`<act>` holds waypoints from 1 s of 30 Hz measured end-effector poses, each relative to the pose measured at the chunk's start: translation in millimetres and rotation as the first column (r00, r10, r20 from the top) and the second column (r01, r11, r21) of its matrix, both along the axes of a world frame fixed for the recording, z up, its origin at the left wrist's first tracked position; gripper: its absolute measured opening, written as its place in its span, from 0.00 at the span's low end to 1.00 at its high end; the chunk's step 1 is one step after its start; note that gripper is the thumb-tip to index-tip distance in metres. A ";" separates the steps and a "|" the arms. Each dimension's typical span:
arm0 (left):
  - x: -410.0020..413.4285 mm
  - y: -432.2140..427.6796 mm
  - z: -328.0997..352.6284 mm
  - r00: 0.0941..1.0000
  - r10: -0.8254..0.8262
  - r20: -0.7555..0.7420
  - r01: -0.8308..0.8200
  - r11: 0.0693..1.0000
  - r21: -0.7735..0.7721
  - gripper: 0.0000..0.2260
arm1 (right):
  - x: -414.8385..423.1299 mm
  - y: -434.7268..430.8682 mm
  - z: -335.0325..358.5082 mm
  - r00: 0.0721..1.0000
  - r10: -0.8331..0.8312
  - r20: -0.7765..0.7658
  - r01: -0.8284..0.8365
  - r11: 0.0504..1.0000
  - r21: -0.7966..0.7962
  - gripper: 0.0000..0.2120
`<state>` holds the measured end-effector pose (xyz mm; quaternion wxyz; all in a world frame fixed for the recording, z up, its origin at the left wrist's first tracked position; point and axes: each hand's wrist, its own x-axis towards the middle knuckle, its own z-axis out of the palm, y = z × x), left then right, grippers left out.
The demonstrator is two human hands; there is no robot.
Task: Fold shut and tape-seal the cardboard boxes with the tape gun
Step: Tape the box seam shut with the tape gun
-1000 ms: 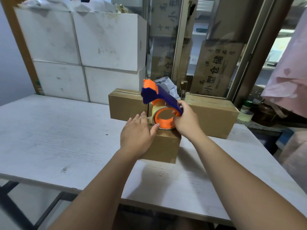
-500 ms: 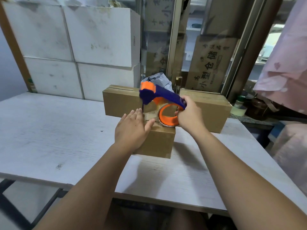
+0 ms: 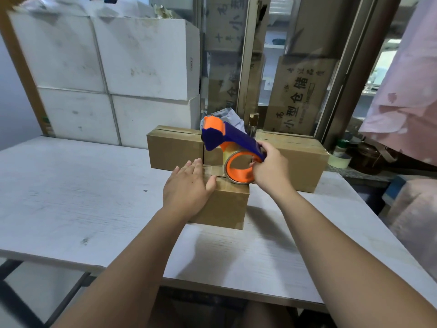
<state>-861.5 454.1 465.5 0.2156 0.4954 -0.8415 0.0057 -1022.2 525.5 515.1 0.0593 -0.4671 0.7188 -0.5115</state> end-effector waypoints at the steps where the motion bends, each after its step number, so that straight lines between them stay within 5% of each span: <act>1: 0.5 -0.1 0.8 1.000 -0.009 -0.008 0.009 1.000 0.010 0.30 | -2.4 1.2 1.3 1.000 -0.019 -0.008 0.019 1.000 0.003 0.26; 11: 2.6 5.2 2.8 0.998 -0.050 -0.036 0.051 0.999 0.018 0.39 | -14.5 11.7 -2.9 0.998 -0.064 0.017 0.064 0.998 0.003 0.23; 21: 0.5 11.7 7.9 0.998 -0.020 -0.068 0.024 0.998 0.057 0.36 | -4.1 6.6 -32.2 0.866 0.020 0.499 0.053 0.990 -0.132 0.18; 30: 2.1 8.4 6.1 0.999 -0.035 -0.018 0.036 0.999 0.029 0.37 | -6.6 4.3 -19.5 0.927 -0.063 0.369 0.121 0.983 -0.136 0.19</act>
